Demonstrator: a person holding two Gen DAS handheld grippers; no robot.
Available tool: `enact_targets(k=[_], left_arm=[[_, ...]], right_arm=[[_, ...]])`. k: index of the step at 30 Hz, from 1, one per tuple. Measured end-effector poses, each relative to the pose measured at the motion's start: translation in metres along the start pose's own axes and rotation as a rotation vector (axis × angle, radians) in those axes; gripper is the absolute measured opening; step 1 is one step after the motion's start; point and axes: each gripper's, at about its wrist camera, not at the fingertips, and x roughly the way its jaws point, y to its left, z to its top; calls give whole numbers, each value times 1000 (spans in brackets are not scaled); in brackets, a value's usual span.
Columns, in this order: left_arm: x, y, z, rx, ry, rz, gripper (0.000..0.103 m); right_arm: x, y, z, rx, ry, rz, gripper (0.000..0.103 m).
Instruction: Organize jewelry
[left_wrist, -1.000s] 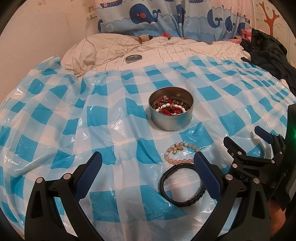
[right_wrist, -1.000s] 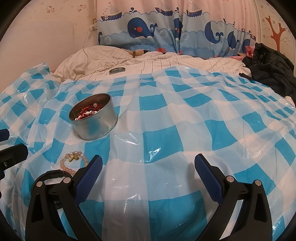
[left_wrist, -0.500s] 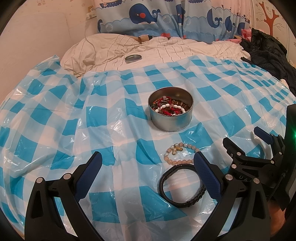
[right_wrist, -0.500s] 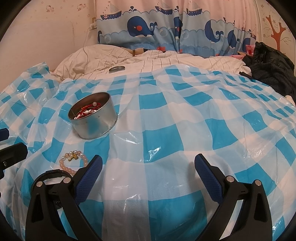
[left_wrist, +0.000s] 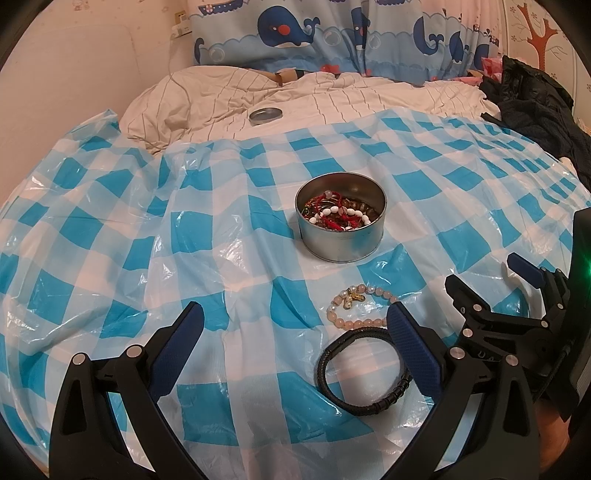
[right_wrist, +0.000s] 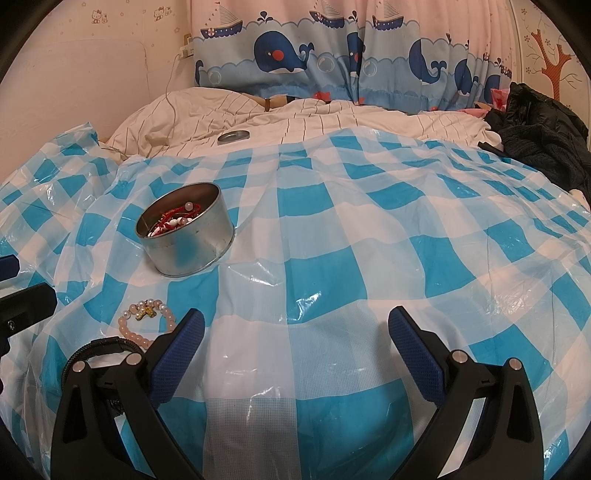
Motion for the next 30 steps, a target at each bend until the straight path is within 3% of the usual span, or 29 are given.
enact_targets(k=[30], left_arm=[[0,-1,1,-6,0,1,95]], right_arm=[[1,1,1,-2,3,-1,95]])
